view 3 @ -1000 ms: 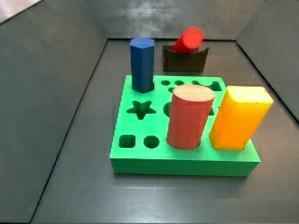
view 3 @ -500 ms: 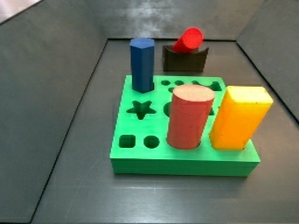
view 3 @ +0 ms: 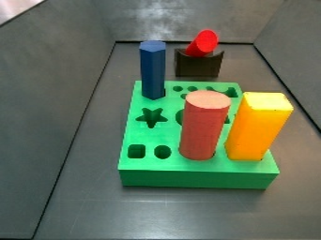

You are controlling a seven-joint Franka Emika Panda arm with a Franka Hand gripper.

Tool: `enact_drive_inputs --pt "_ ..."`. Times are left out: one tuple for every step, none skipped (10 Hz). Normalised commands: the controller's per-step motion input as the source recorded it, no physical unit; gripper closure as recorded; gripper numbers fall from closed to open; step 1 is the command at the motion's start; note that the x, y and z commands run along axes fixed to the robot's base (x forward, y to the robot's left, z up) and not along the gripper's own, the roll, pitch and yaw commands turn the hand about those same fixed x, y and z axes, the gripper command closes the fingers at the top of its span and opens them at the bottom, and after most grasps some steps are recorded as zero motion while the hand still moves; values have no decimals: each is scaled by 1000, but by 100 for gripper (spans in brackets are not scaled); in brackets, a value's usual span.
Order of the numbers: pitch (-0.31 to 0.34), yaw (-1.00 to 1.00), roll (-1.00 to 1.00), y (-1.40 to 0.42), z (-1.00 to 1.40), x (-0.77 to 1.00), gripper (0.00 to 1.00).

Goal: Pick up the round object. Move up. Place the round object on the fixture. Regrasp the round object. Move to above the board. Insert the round object.
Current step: Regrasp the round object.

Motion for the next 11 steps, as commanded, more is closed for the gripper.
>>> enact_drive_inputs --pt "113 76 1000 -41 -5 91 0" --pt "142 94 1000 -42 -2 97 0" --pt "171 123 1000 -46 -6 99 0" --pt "177 150 882 -46 -8 100 0" --pt "160 172 623 -48 -8 97 0" --pt "138 186 429 -48 -6 100 0" --pt "98 200 260 -35 2 89 0" --pt "75 202 214 -35 -1 82 0" --pt "20 55 146 48 -1000 29 0" --pt "10 50 139 48 -1000 30 0" --pt "-24 52 117 47 -1000 40 0"
